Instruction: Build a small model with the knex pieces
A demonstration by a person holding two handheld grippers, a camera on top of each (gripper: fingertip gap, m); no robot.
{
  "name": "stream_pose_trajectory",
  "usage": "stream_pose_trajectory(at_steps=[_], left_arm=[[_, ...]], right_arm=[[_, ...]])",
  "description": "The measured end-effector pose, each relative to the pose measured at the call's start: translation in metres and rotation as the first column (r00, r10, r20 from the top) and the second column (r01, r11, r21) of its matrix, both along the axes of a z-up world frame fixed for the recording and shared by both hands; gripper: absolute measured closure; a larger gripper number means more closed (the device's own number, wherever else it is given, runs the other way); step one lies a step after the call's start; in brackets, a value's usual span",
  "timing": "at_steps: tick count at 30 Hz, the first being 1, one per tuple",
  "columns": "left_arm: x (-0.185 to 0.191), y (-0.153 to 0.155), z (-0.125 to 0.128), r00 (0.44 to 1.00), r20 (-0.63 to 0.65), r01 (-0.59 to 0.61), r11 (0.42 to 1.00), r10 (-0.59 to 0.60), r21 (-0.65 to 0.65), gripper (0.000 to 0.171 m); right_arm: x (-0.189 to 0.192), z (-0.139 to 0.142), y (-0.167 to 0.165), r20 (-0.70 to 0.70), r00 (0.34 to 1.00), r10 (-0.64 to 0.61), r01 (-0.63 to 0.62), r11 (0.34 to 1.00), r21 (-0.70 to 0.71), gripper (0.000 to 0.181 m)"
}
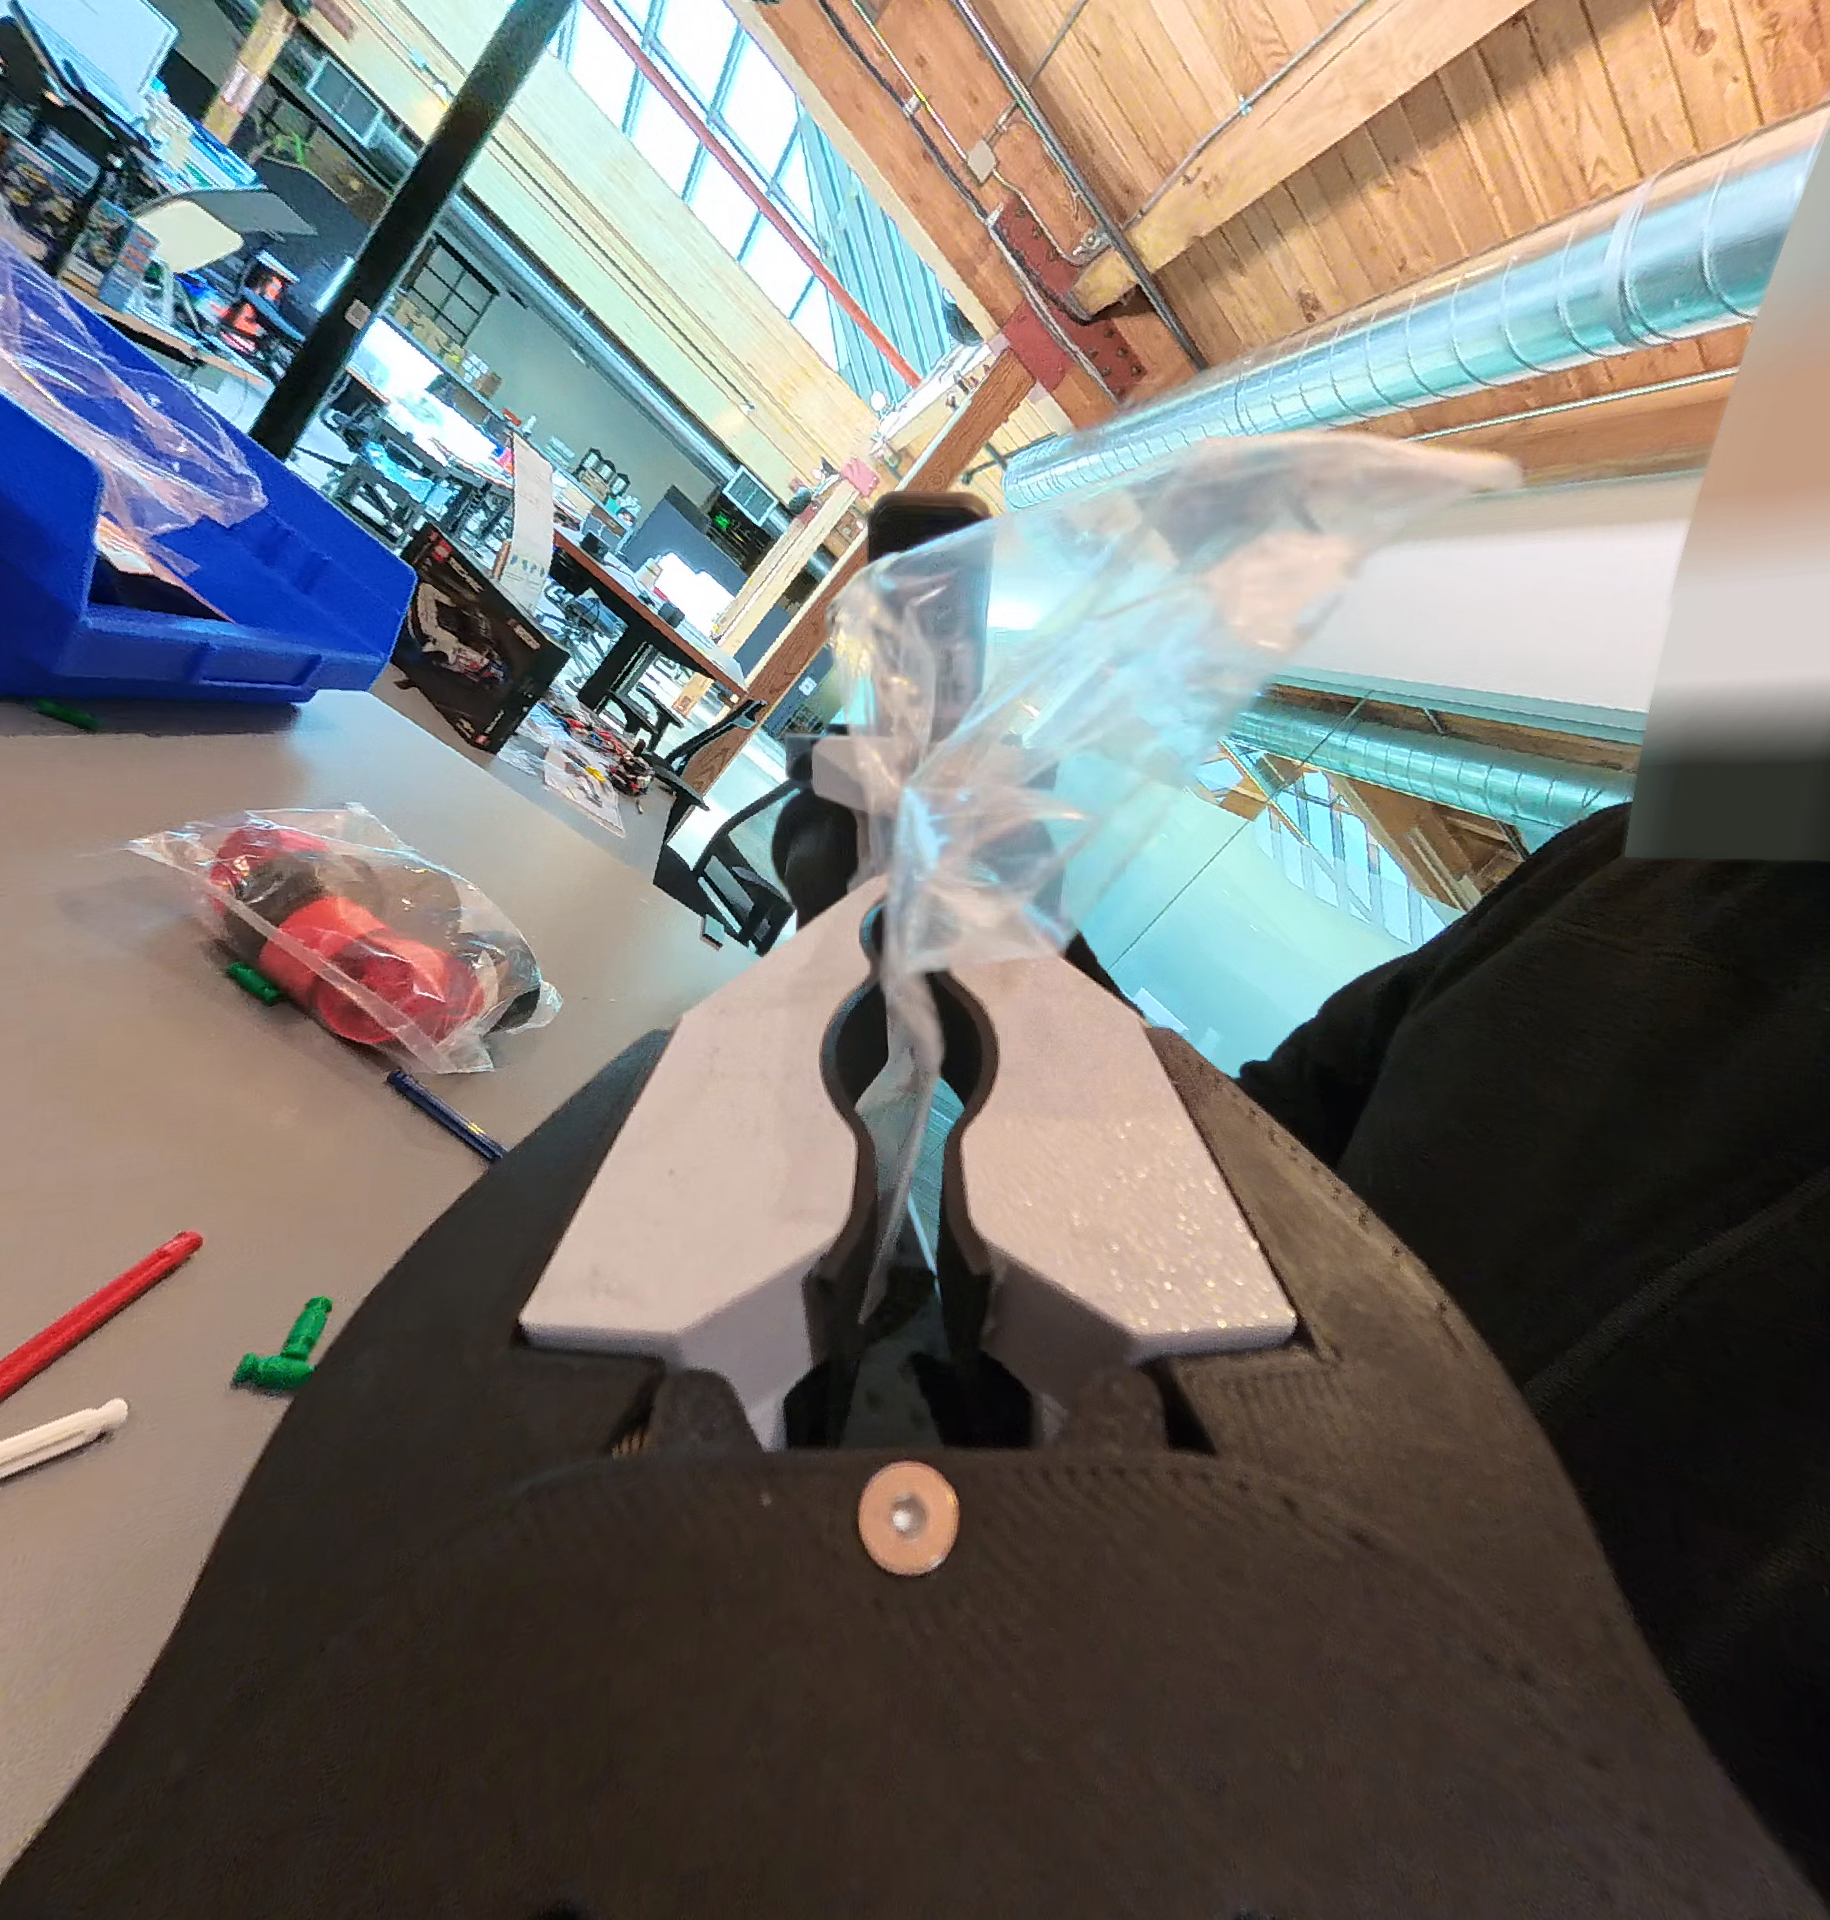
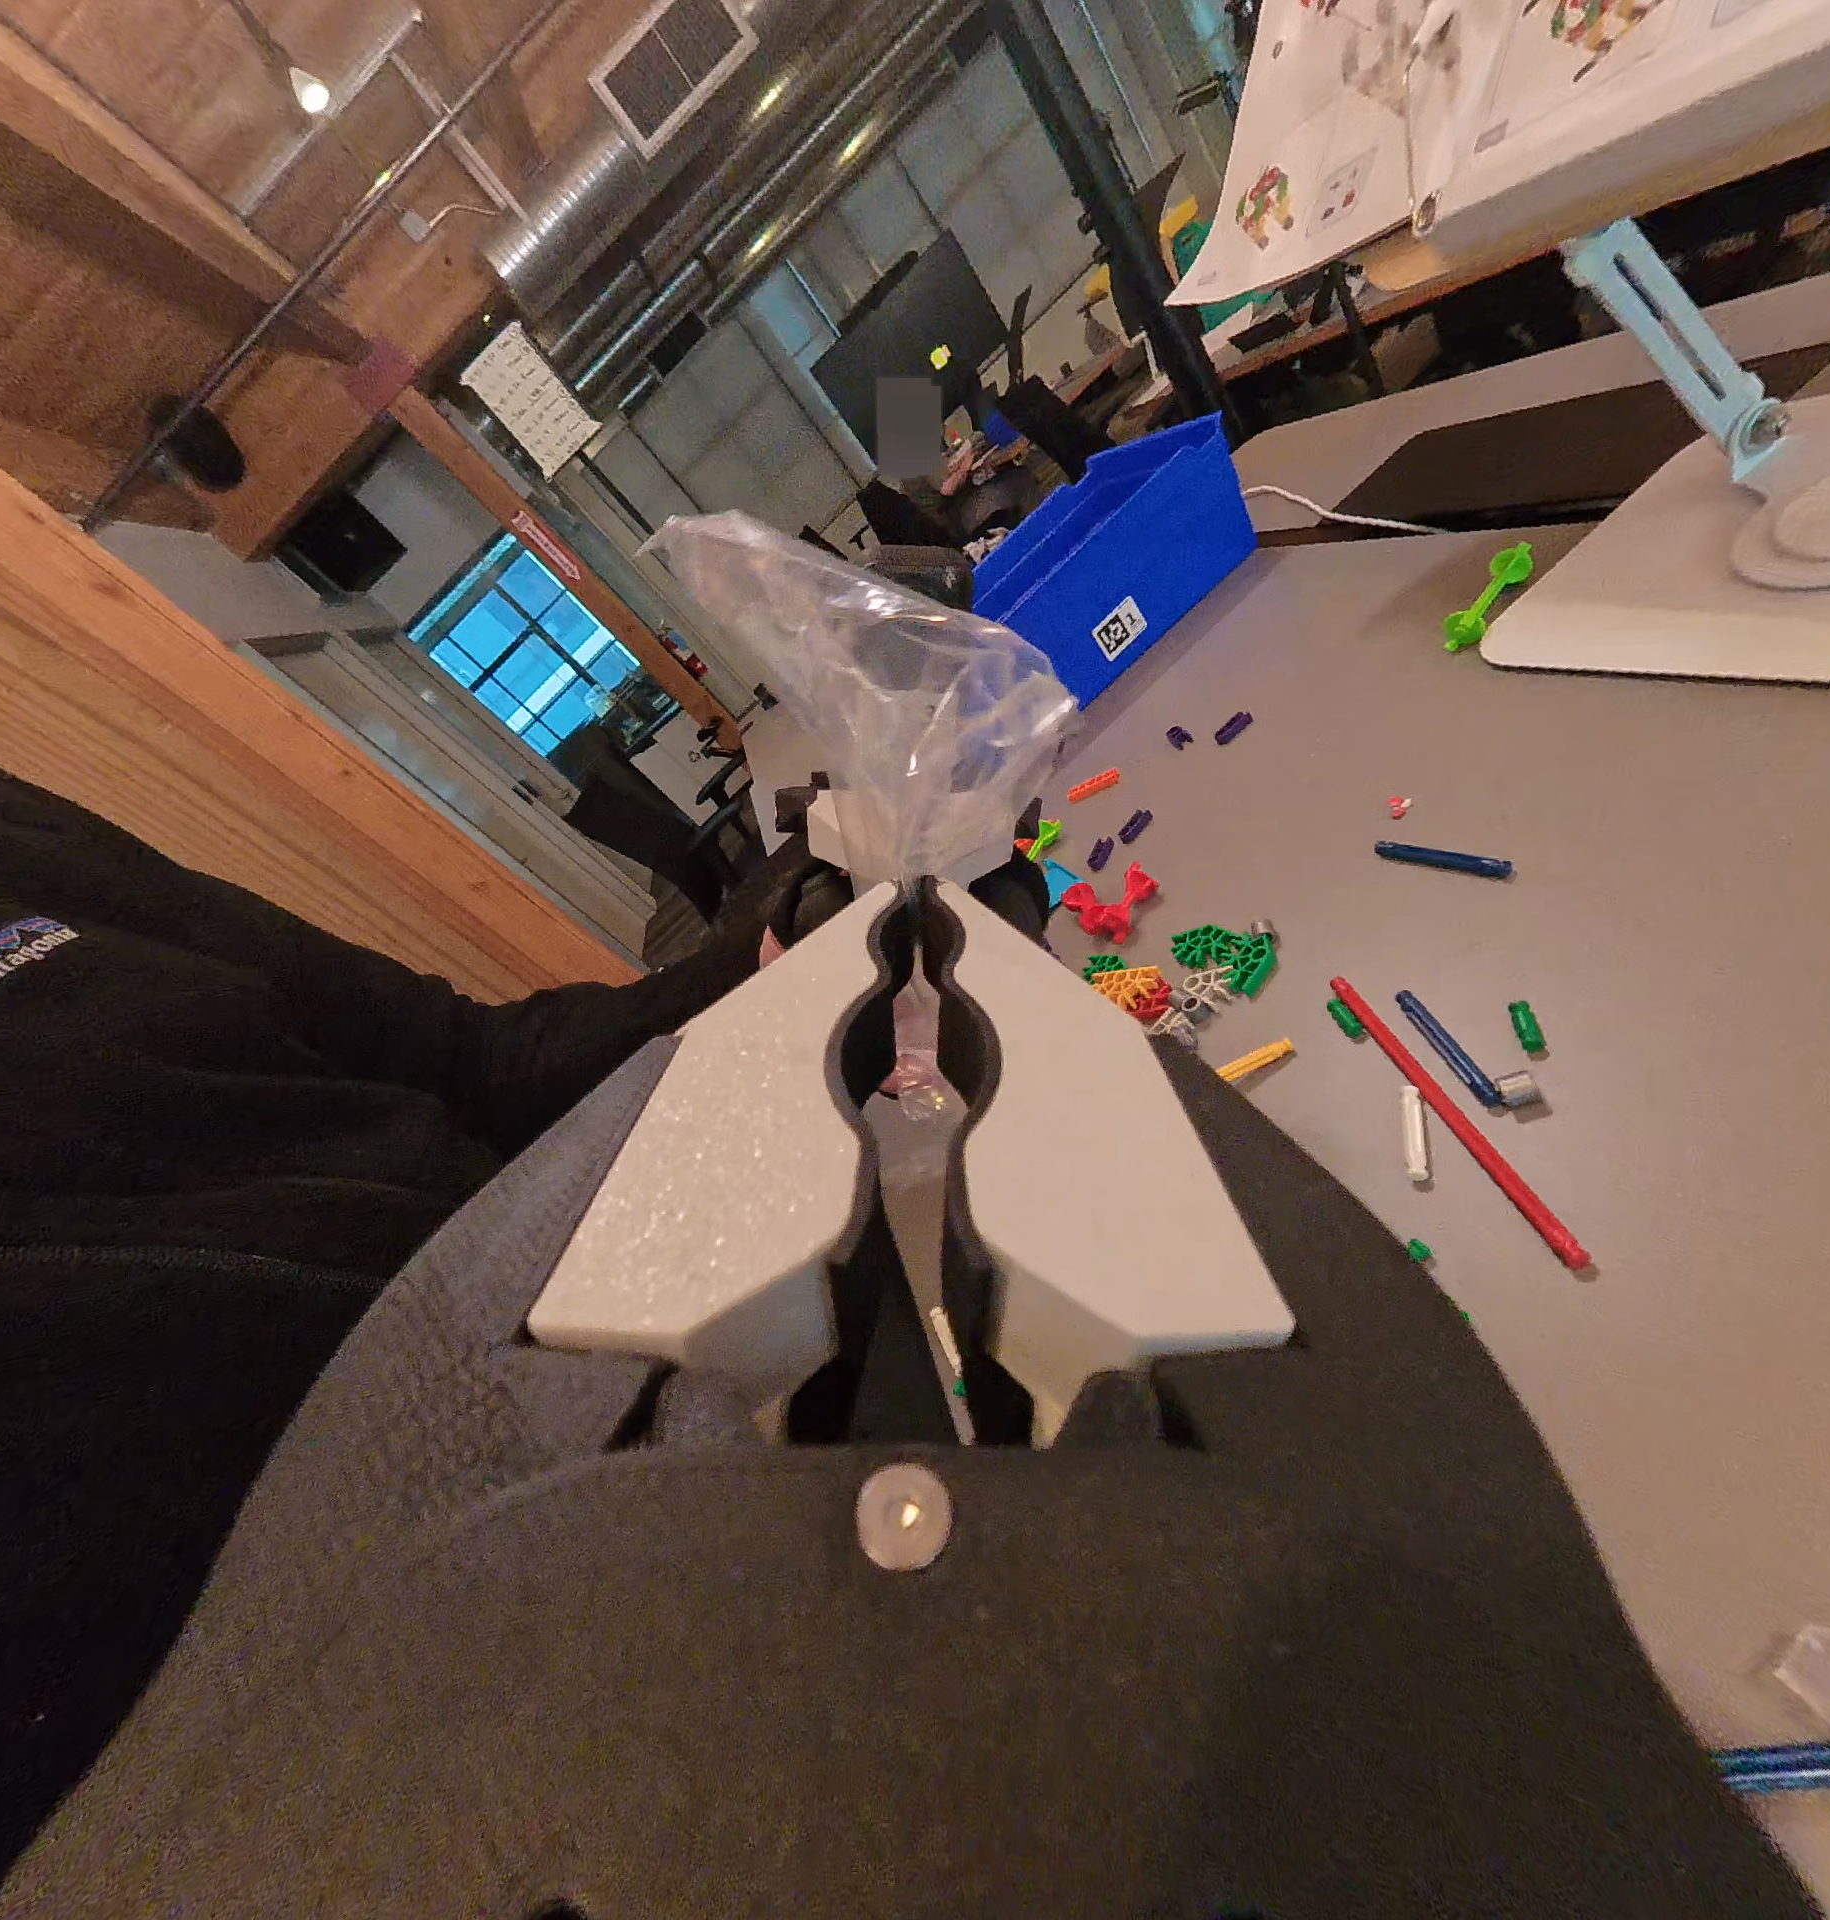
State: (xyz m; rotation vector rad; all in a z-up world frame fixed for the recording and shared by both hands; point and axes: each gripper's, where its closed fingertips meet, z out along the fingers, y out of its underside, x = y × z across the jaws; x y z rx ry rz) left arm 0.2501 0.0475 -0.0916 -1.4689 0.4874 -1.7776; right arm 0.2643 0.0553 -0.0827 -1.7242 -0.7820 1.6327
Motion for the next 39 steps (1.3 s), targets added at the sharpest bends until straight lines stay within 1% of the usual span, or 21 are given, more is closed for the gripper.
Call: stream_pose_trajectory(at_steps=[2,4,6,8,9,11,15,18,19,21,23,24,26,28,29,30,31,32,33,35,39], left_arm=[[-0.002,0.004,-0.003,0.999,-0.024,-0.024,1.0,0.024,0.001,0.171],[-0.013,0.013,-0.013,0.992,-0.091,-0.092,0.996,0.091,-0.008,0.167],[-0.031,0.018,-0.019,0.978,-0.15,-0.149,0.989,0.147,0.002,0.162],[-0.05,0.02,-0.021,0.965,-0.176,-0.201,0.98,0.197,-0.006,0.16],[-0.06,0.021,-0.024,0.955,-0.197,-0.229,0.973,0.223,-0.009,0.16],[-0.076,0.021,-0.029,0.932,-0.239,-0.28,0.96,0.272,0.0,0.16],[-0.1,0.02,-0.039,0.884,-0.306,-0.371,0.928,0.353,-0.002,0.158],[-0.112,0.015,-0.041,0.86,-0.332,-0.409,0.912,0.388,0.005,0.158],[-0.115,0.013,-0.042,0.852,-0.342,-0.42,0.908,0.397,0.008,0.158],[-0.121,0.009,-0.041,0.838,-0.357,-0.436,0.9,0.413,0.016,0.158],[-0.127,0.005,-0.043,0.827,-0.371,-0.447,0.894,0.423,0.022,0.157],[-0.13,0.004,-0.044,0.821,-0.376,-0.455,0.89,0.429,0.022,0.157],[-0.135,0.001,-0.045,0.822,-0.375,-0.458,0.889,0.429,0.012,0.157],[-0.139,0.001,-0.047,0.817,-0.379,-0.466,0.885,0.435,0.013,0.157],[-0.141,0.001,-0.048,0.814,-0.379,-0.47,0.883,0.44,0.015,0.156],[-0.143,0.002,-0.048,0.813,-0.376,-0.474,0.881,0.444,0.015,0.156],[-0.144,0.001,-0.047,0.815,-0.37,-0.475,0.88,0.446,0.016,0.156],[-0.145,0.001,-0.047,0.817,-0.365,-0.475,0.88,0.447,0.016,0.156],[-0.146,0.002,-0.048,0.818,-0.36,-0.476,0.879,0.449,0.016,0.156],[-0.147,0.002,-0.048,0.827,-0.346,-0.468,0.883,0.443,0.01,0.156],[-0.148,0.0,-0.048,0.843,-0.343,-0.441,0.898,0.415,0.002,0.156]], right_arm=[[0.012,0.006,0.008,0.001,1.0,-0.013,0.013,1.0,0.017,0.181],[0.033,0.013,0.032,0.035,0.995,-0.097,0.094,0.994,0.063,0.181],[0.063,0.023,0.067,0.086,0.974,-0.211,0.198,0.971,0.136,0.181],[0.102,0.037,0.116,0.157,0.913,-0.377,0.334,0.91,0.245,0.181],[0.123,0.045,0.141,0.199,0.864,-0.463,0.384,0.861,0.335,0.181],[0.167,0.063,0.197,0.266,0.705,-0.658,0.446,0.702,0.556,0.181],[0.228,0.095,0.289,0.243,0.433,-0.868,0.421,0.433,0.797,0.181],[0.242,0.098,0.331,0.202,0.32,-0.926,0.307,0.303,0.902,0.181],[0.245,0.09,0.34,0.21,0.291,-0.933,0.262,0.289,0.921,0.181],[0.241,0.054,0.35,0.296,0.29,-0.91,0.203,0.361,0.91,0.181],[0.232,-0.001,0.348,0.456,0.292,-0.841,0.107,0.502,0.858,0.176],[0.23,-0.031,0.343,0.552,0.272,-0.788,0.057,0.586,0.808,0.165],[0.235,-0.079,0.329,0.713,0.196,-0.673,0.025,0.73,0.683,0.107],[0.236,-0.083,0.312,0.71,0.201,-0.675,0.039,0.73,0.683,0.096],[0.228,-0.075,0.298,0.677,0.276,-0.682,0.072,0.718,0.693,0.112],[0.214,-0.066,0.278,0.643,0.394,-0.657,0.112,0.728,0.676,0.152],[0.201,-0.061,0.258,0.616,0.49,-0.617,0.149,0.755,0.638,0.168],[0.194,-0.066,0.24,0.626,0.538,-0.565,0.164,0.798,0.579,0.168],[0.187,-0.078,0.222,0.655,0.566,-0.501,0.157,0.845,0.511,0.172],[0.177,-0.1,0.207,0.656,0.59,-0.47,0.177,0.868,0.463,0.176],[0.179,-0.159,0.215,0.698,0.523,-0.489,0.251,0.871,0.422,0.178]])
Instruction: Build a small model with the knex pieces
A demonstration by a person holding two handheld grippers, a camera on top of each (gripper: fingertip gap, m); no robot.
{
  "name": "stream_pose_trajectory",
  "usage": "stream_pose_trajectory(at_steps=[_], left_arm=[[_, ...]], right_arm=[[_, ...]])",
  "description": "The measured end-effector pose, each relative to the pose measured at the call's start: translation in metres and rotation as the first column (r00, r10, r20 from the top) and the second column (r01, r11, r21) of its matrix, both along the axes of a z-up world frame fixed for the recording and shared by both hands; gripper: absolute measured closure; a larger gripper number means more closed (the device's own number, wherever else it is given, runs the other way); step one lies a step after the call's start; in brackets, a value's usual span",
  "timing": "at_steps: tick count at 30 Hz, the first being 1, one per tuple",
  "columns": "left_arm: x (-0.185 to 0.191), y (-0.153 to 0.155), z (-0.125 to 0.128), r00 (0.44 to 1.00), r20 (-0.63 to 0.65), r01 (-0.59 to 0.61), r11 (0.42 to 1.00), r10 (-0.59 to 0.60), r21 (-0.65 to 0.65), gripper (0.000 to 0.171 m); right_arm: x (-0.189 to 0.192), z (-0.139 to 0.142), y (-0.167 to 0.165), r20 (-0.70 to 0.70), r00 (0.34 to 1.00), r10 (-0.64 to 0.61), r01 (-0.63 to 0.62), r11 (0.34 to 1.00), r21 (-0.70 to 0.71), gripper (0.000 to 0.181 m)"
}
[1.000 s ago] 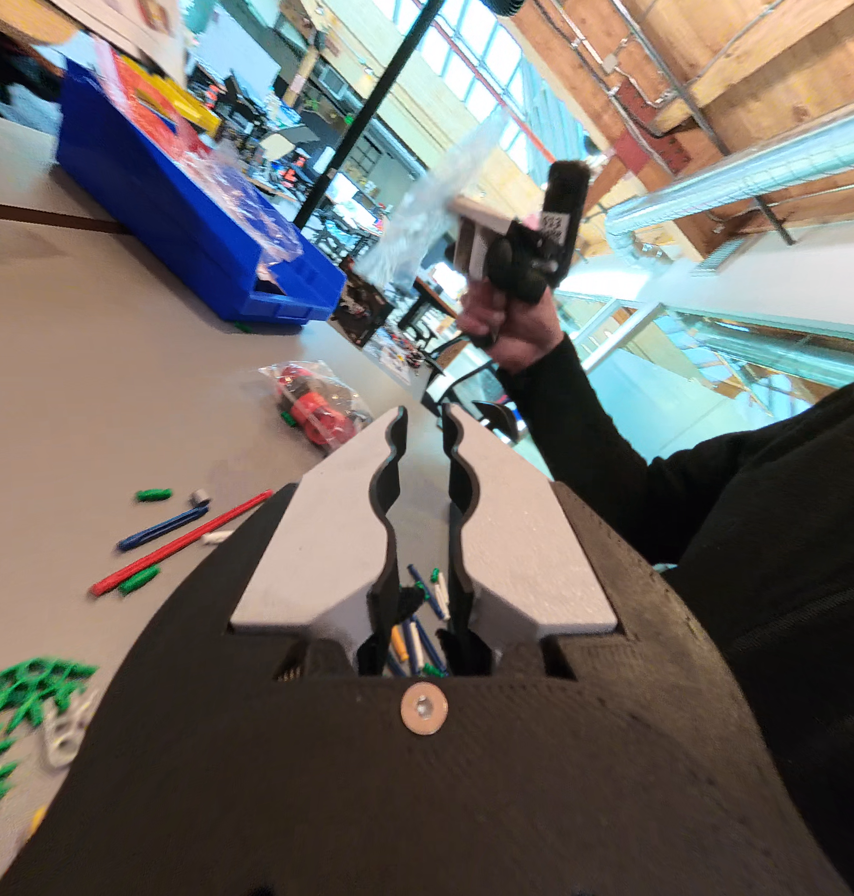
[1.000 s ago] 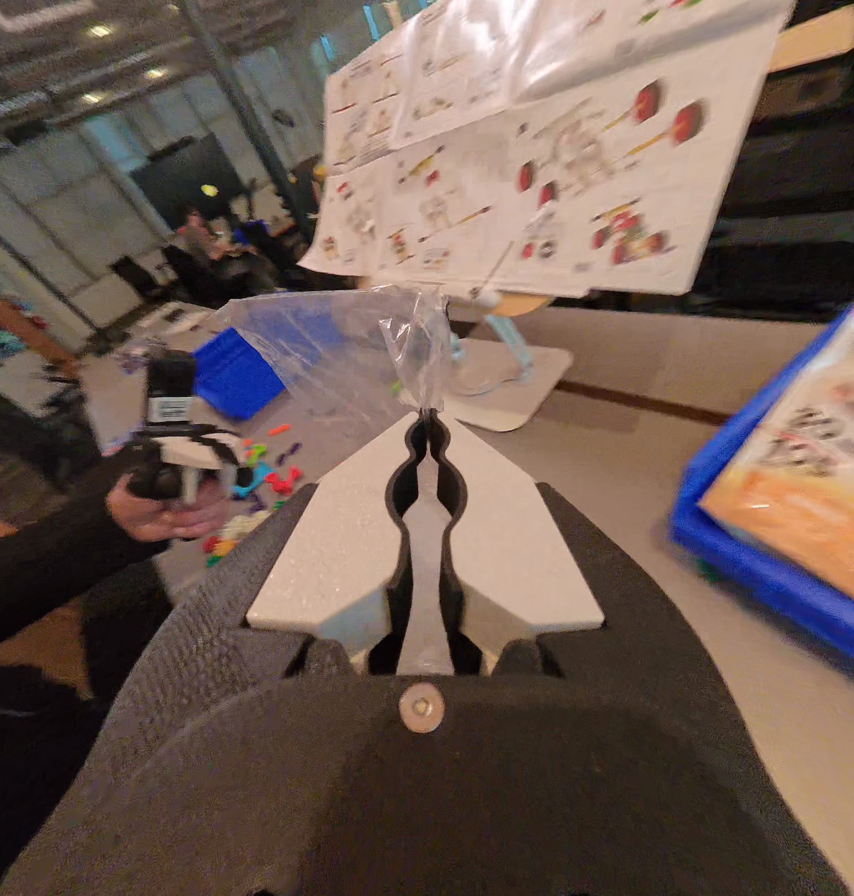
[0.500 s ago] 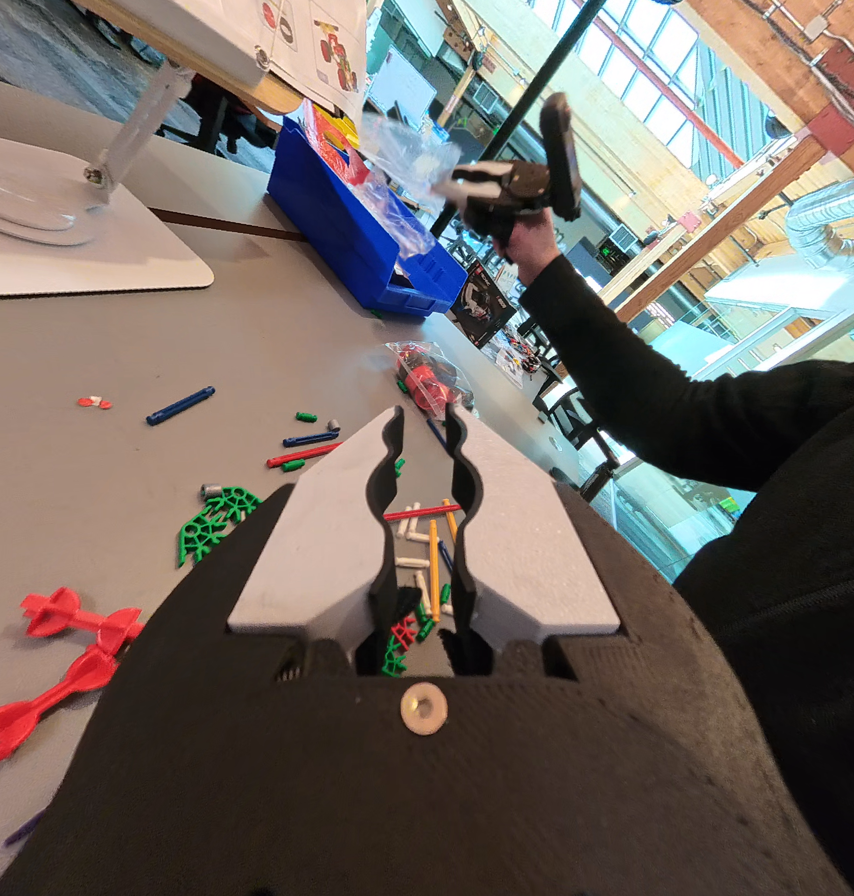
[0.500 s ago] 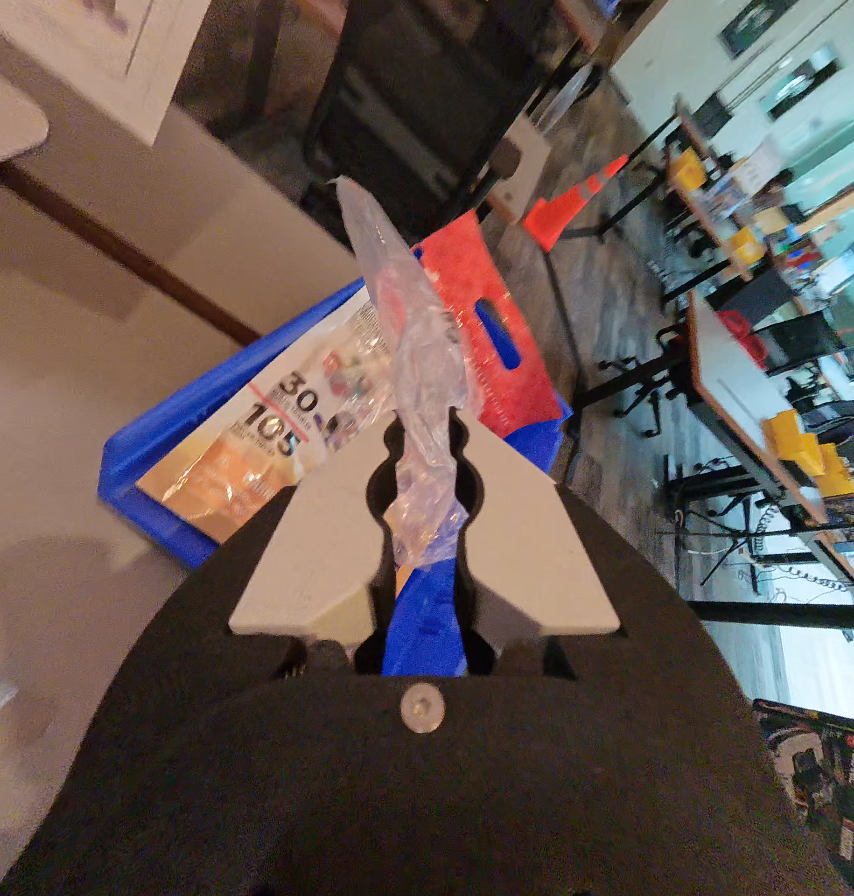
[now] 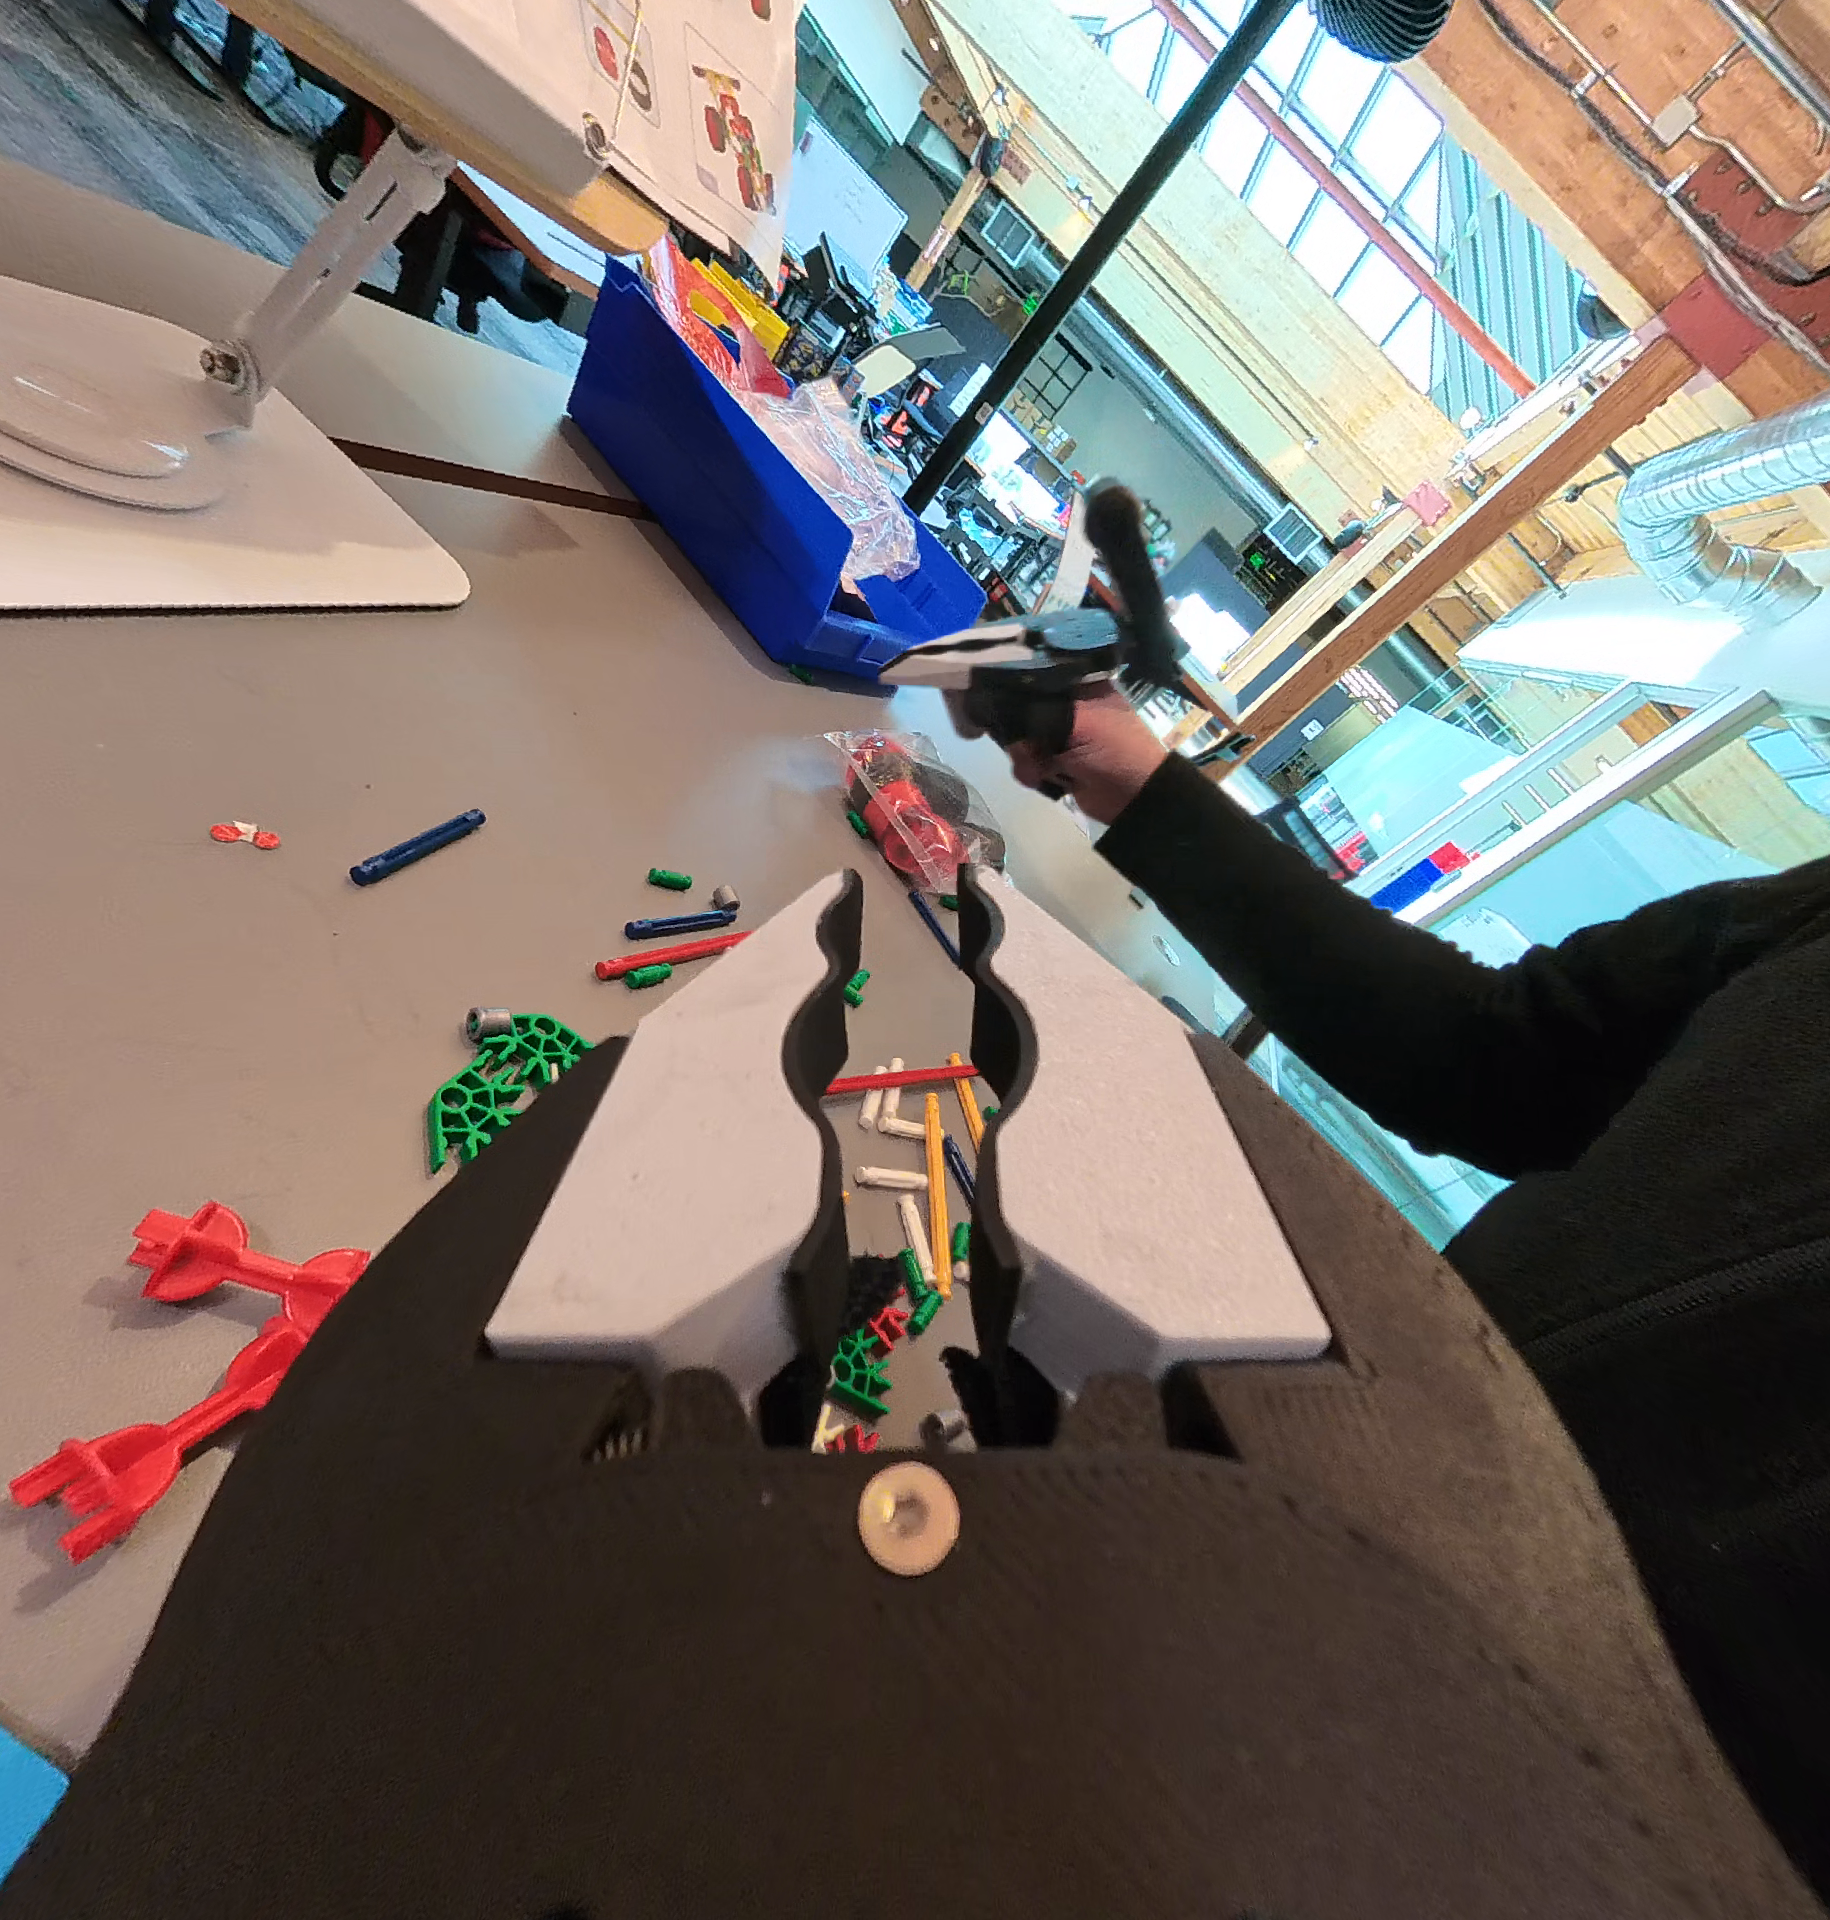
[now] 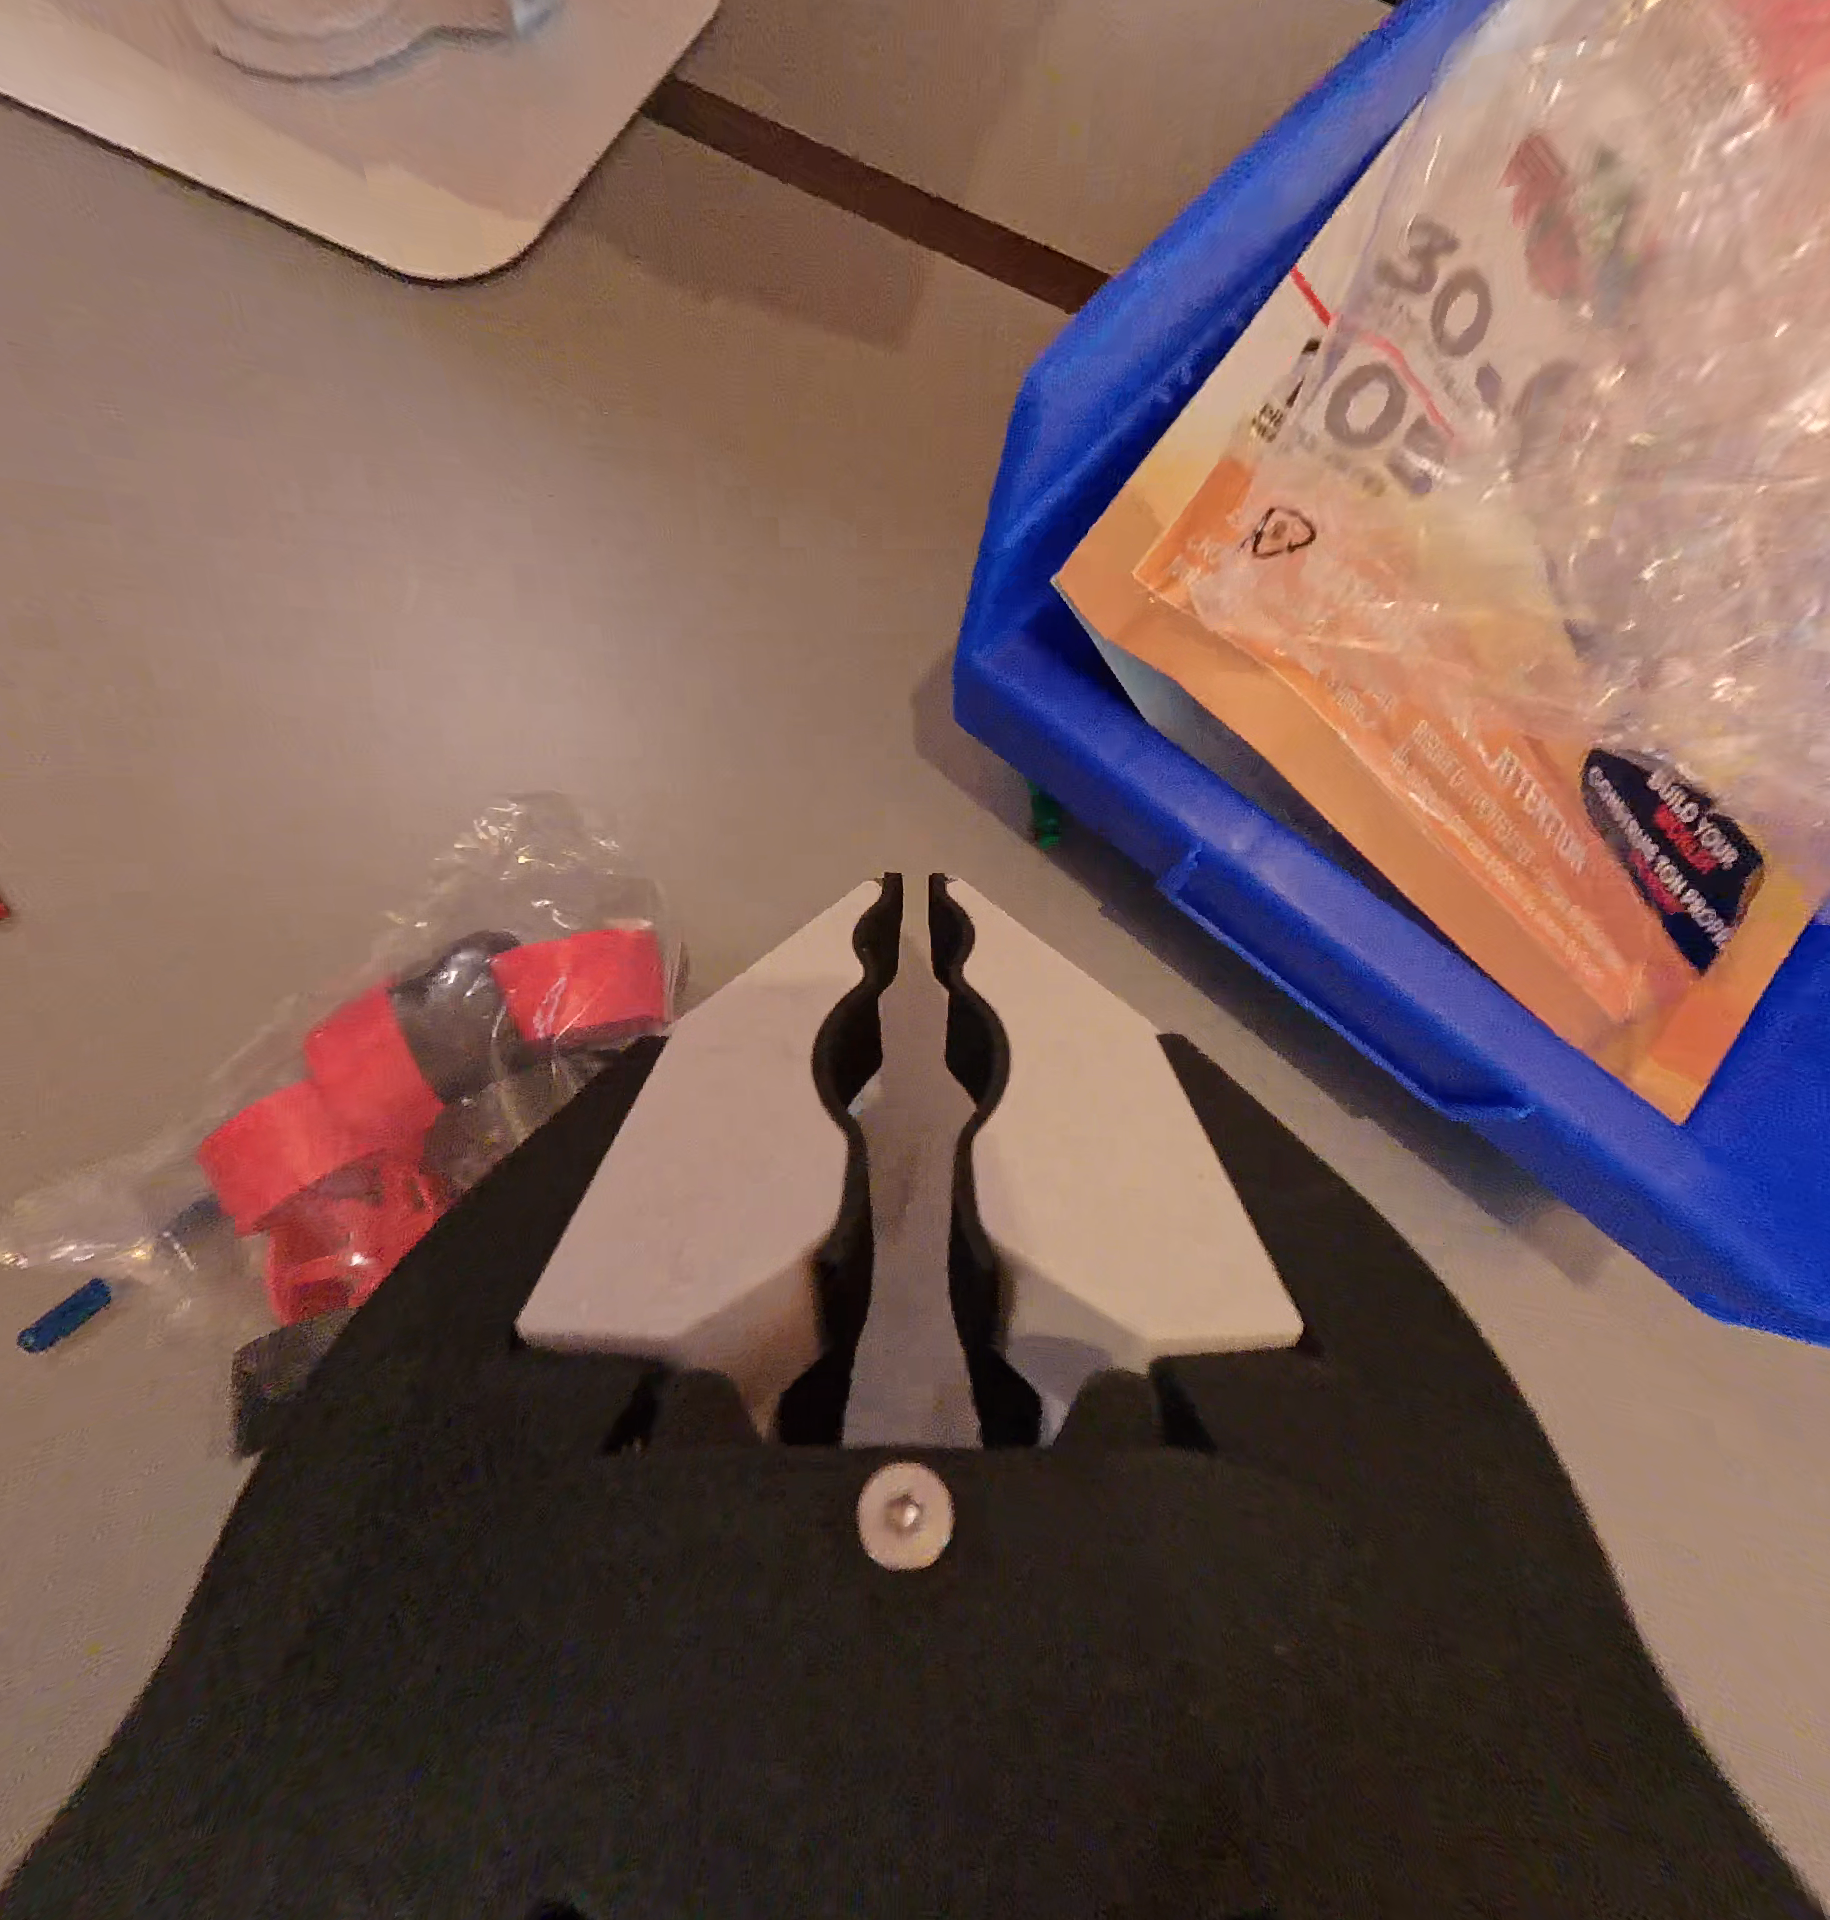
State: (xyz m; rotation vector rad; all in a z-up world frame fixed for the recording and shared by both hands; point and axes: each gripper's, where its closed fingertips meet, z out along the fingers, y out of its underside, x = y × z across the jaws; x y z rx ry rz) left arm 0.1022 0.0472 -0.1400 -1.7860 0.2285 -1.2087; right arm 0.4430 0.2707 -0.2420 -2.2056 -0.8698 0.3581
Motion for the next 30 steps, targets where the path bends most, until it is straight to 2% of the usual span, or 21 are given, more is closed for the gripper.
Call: stream_pose_trajectory(at_steps=[4,8,11,14,15,18,24,28,30], left_arm=[[-0.004,-0.006,0.001,1.0,-0.006,0.019,1.0,-0.019,-0.002,0.156],[-0.01,-0.012,-0.002,1.0,-0.013,0.022,1.0,-0.022,-0.018,0.156],[-0.016,-0.014,-0.002,1.0,-0.013,0.013,1.0,-0.013,-0.021,0.156],[-0.02,-0.015,0.0,1.0,-0.013,0.006,1.0,-0.006,-0.019,0.156],[-0.02,-0.015,-0.001,1.0,-0.015,0.005,1.0,-0.005,-0.02,0.156],[-0.02,-0.016,-0.001,1.0,-0.019,0.0,1.0,0.0,-0.021,0.156],[-0.017,-0.015,-0.001,0.999,-0.029,-0.015,1.0,0.014,-0.02,0.156],[-0.015,-0.015,-0.002,0.999,-0.048,-0.027,0.999,0.026,-0.025,0.155],[-0.016,-0.015,-0.003,0.997,-0.072,-0.037,0.999,0.035,-0.024,0.155]], right_arm=[[0.003,-0.037,0.016,0.031,0.998,-0.057,0.057,0.998,-0.011,0.168],[0.003,-0.038,0.032,0.058,0.992,-0.109,0.106,0.993,0.051,0.157],[0.002,-0.044,0.038,0.078,0.991,-0.112,0.109,0.993,0.035,0.156],[-0.003,-0.046,0.043,0.037,0.993,-0.11,0.11,0.994,0.025,0.167],[-0.004,-0.046,0.045,0.033,0.994,-0.108,0.107,0.994,0.028,0.175],[-0.008,-0.046,0.047,0.022,0.996,-0.084,0.084,0.996,0.02,0.178],[-0.027,-0.038,0.023,-0.002,0.999,0.049,-0.049,0.999,-0.025,0.178],[-0.053,-0.006,-0.006,0.01,0.977,0.214,-0.214,0.977,-0.001,0.179],[-0.07,0.017,-0.021,0.041,0.954,0.298,-0.3,0.952,0.055,0.178]])
